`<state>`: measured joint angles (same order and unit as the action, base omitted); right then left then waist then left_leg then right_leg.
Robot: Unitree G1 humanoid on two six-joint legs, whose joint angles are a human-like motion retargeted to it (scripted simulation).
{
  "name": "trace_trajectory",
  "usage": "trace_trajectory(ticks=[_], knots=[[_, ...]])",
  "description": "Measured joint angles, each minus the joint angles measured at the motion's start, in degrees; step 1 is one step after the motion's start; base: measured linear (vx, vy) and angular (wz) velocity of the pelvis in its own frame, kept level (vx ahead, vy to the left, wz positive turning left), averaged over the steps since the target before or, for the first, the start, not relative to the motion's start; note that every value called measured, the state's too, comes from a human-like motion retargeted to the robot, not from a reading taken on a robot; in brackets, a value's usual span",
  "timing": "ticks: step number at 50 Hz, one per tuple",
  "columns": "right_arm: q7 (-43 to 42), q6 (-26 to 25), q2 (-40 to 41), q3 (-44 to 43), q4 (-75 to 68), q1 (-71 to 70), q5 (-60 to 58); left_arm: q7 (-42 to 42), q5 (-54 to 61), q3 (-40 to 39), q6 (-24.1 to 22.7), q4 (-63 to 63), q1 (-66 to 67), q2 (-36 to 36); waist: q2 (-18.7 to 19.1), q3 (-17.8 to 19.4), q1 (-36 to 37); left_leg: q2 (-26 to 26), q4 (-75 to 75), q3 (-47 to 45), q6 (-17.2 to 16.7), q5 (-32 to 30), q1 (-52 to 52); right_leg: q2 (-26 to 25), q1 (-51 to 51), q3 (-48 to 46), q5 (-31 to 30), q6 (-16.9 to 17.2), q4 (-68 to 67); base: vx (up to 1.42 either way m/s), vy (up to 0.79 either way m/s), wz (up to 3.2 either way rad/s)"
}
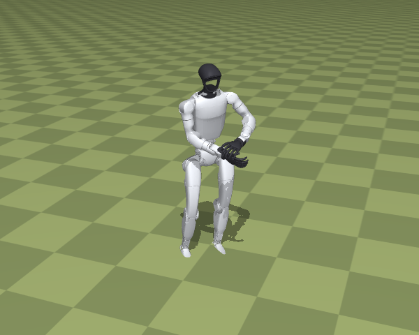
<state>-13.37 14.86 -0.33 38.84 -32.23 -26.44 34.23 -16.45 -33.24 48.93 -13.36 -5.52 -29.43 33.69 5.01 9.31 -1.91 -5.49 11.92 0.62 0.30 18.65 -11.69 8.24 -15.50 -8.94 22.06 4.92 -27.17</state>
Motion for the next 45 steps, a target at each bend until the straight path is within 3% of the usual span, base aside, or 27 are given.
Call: trace_trajectory(ticks=[6, 15, 30, 45], knots=[[1.40, -0.75, 0.30, -0.14, -1.74, -0.35, -0.72, -2.20, 1.07, -3.91, 1.93, -2.26, 0.30, -2.58, -1.02, 0.10, -0.42, -1.94, -3.26, 1.77, 0.14, -2.23, 1.49, 3.33, -0.81, 1.92, 2.37, 0.01, -2.99, 0.00, -0.01, 0.27], [1.60, 0.06, 0.30, -1.22, -4.01, -1.14, -0.21, -5.12, 4.49, -9.39, 3.88, -6.16, 2.17, -11.25, 1.04, 0.19, 1.14, -0.85, -8.11, 4.12, -0.62, -5.82, 2.22, 2.14, 1.89, -0.79, 0.19, -0.54, 4.36, -0.02, -0.05, 0.13], [-5.94, 4.63, 1.03, -6.71, -12.00, -6.32, -4.87, -9.42, 9.88, -8.56, 4.07, -27.26, 13.43, -24.24, 4.28, -1.23, 4.71, 0.27, -12.33, 7.48, -2.42, -13.20, -4.22, 2.02, -4.20, -6.06, -1.49, -1.13, 5.53, -0.04, -0.07, 0.20], [-4.33, 6.44, 0.15, -10.14, -12.83, -4.20, -1.09, -9.33, 13.71, -9.90, 2.70, -30.72, 13.14, -27.13, 5.92, -3.91, 6.96, 1.78, -16.30, 11.11, -4.34, -17.94, -8.37, 0.43, -7.17, -9.30, -3.56, -2.33, 9.01, -0.01, -0.02, 0.09]])
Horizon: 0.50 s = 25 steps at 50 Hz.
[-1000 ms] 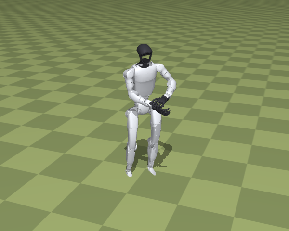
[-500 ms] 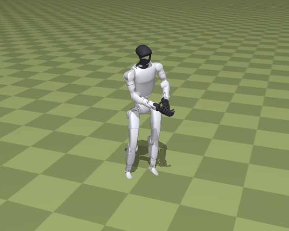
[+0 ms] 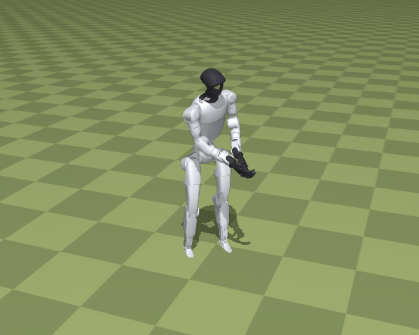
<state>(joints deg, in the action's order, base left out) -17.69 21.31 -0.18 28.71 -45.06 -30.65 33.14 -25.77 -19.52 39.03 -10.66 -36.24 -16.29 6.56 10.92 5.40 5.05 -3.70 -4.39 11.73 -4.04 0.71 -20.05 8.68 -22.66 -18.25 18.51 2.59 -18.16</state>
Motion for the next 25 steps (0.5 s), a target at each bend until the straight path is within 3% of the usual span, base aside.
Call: trace_trajectory(ticks=[11, 25], knots=[[0.33, 1.22, -0.84, -3.88, -1.01, -0.10, 4.90, 0.18, 1.53, -0.65, 0.15, -0.87, -0.79, -1.47, 0.44, -1.17, 1.74, 1.31, -0.09, 1.64, -0.52, -0.51, -2.09, -2.51, 1.70, -1.64, -3.75, -0.25, 7.20, 0.00, 0.00, 0.00], [-0.22, 0.49, -2.30, -9.76, -9.43, -10.64, 10.13, 4.07, 6.32, 1.35, 1.09, -2.28, -2.57, -4.92, 1.02, -3.83, 5.92, 2.05, -0.52, 3.79, -1.48, -1.68, -6.19, -6.02, 4.87, -4.18, -12.38, -0.68, 21.95, 0.00, 0.00, 0.00]])
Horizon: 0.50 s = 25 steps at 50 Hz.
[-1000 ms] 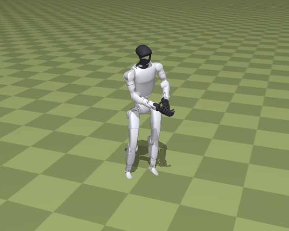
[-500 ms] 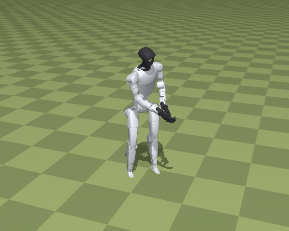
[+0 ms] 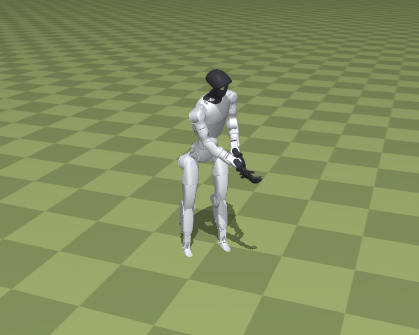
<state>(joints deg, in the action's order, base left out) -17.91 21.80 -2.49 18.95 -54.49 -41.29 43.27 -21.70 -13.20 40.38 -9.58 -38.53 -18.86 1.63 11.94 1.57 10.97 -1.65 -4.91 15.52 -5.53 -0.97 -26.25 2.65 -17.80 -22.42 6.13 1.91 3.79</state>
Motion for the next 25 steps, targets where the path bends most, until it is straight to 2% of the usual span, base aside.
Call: trace_trajectory(ticks=[5, 15, 17, 18, 20, 25], knots=[[2.00, -0.48, 0.63, 2.39, 4.73, 5.05, 0.94, 0.53, 2.45, -0.39, 0.37, 0.94, 0.75, 0.08, -0.59, -0.24, -0.88, -0.29, 0.03, 0.31, 0.47, 0.46, 0.51, 0.17, 0.76, 0.06, -0.01, -0.06, 0.39, 0.00, 0.00, 0.00], [4.45, -2.10, -2.37, 10.32, 21.86, 24.67, 0.57, 0.42, 3.80, -0.71, 0.69, 6.83, 2.35, 4.99, -1.88, 0.15, -5.63, -1.40, 0.53, -0.09, 2.18, 2.38, 4.71, 1.72, 3.80, 1.33, 2.21, 0.24, -1.96, 0.00, 0.00, 0.00], [4.02, -1.98, -2.68, 11.34, 24.10, 27.74, -0.13, 0.06, 2.75, 0.27, 0.62, 8.50, 3.18, 5.54, -1.81, -2.04, -6.59, -1.55, 0.04, 0.34, 2.25, 1.96, 3.58, 2.02, 2.25, 1.11, 2.47, 0.25, -2.71, 0.00, 0.00, 0.00], [3.74, -2.09, -3.15, 11.54, 24.92, 28.13, -0.19, 0.30, 2.64, 0.37, 0.73, 9.08, 2.63, 6.03, -1.84, -1.55, -6.75, -1.55, 0.35, -0.04, 2.32, 2.44, 4.27, 2.16, 2.52, 1.63, 3.04, 0.28, -3.59, 0.00, 0.00, 0.00], [2.95, -1.80, -3.00, 12.18, 25.94, 29.52, -1.27, 0.09, 1.32, 1.62, 0.80, 10.15, 3.04, 6.37, -1.62, -3.09, -7.52, -1.66, -0.06, 0.27, 2.28, 2.09, 3.56, 2.62, 0.89, 1.57, 3.92, 0.25, -5.48, 0.00, 0.00, 0.00], [1.07, -1.79, -2.91, 12.84, 26.04, 28.54, -2.82, 1.07, -0.21, 3.57, 0.86, 10.88, 1.46, 7.73, -1.48, -1.93, -8.27, -1.90, 0.49, -0.87, 2.13, 3.16, 5.55, 3.92, -0.06, 2.95, 7.44, 0.32, -11.79, 0.00, 0.00, 0.00]])
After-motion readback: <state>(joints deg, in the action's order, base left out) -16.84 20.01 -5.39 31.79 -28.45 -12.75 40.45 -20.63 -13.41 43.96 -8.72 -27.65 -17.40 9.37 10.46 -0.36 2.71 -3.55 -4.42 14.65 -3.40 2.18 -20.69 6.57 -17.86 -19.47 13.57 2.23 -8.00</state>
